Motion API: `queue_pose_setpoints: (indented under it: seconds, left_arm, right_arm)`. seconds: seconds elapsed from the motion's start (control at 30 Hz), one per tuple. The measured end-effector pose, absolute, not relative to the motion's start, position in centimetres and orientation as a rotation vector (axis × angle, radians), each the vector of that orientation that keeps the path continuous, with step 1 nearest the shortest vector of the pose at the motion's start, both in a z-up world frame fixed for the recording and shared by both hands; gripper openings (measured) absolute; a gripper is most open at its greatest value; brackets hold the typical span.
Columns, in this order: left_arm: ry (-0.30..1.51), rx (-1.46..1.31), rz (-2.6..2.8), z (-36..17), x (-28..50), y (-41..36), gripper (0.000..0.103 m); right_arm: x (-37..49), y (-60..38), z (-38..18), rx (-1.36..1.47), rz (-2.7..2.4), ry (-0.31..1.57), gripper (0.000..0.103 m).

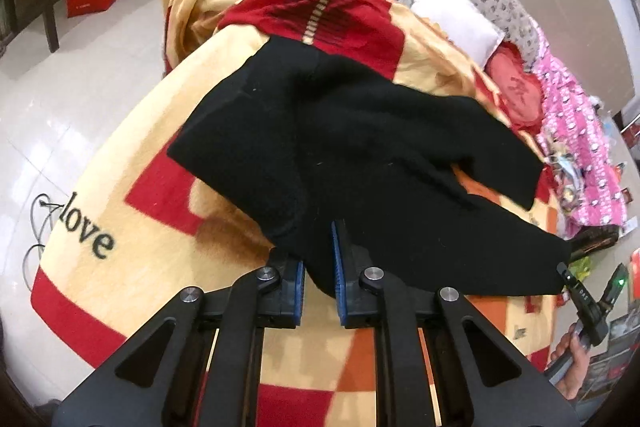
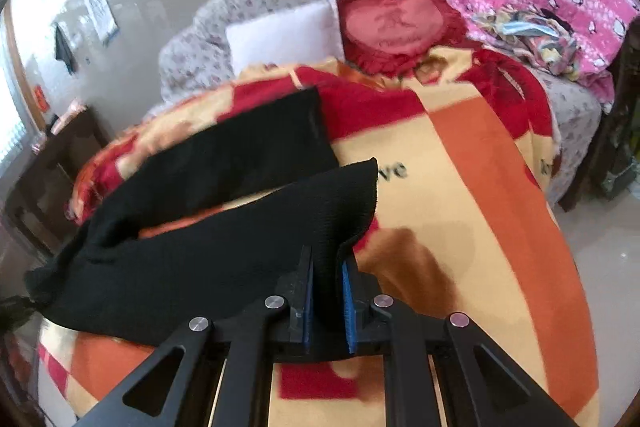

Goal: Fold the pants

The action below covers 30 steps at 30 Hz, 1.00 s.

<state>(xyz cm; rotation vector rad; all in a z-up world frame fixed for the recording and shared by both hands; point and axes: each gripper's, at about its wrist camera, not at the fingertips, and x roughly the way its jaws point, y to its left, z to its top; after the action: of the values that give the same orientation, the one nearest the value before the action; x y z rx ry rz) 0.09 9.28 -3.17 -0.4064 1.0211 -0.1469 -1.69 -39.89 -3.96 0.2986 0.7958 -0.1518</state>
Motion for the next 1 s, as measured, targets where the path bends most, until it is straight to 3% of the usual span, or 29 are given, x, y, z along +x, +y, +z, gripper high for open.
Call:
queue_pose_setpoints:
  seconds: [0.17, 0.2, 0.27, 0.53, 0.87, 1.0]
  left_arm:
    - [1.071, -0.378, -0.097, -5.8, 1.1, 9.2, 0.011]
    - [1.074, -0.372, -0.095, -5.8, 1.1, 9.2, 0.011]
    - [1.077, -0.364, -0.093, -5.5, 0.8, 9.3, 0.011]
    - [1.032, -0.262, -0.060, -2.0, -1.0, 9.5, 0.014]
    - [0.981, -0.194, -0.040, 0.2, -2.2, 9.3, 0.015]
    - [0.993, -0.213, -0.065, -0.7, -0.8, 9.0, 0.036]
  right_arm:
    - [0.8, -40.3, -7.4, 0.277, -0.225, 0.855, 0.014]
    - [0.7, -40.5, -7.2, 0.271, -0.245, 0.870, 0.022]
    - [0.7, -40.7, -6.3, 0.262, -0.277, 0.872, 0.028]
    - [0.0, -36.1, -2.4, 0.229, -0.088, 0.802, 0.028]
    - [4.5, -25.5, -6.1, 0.183, 0.255, 0.914, 0.028]
    - [5.8, -23.0, -7.5, 0.039, 0.259, 0.941, 0.034]
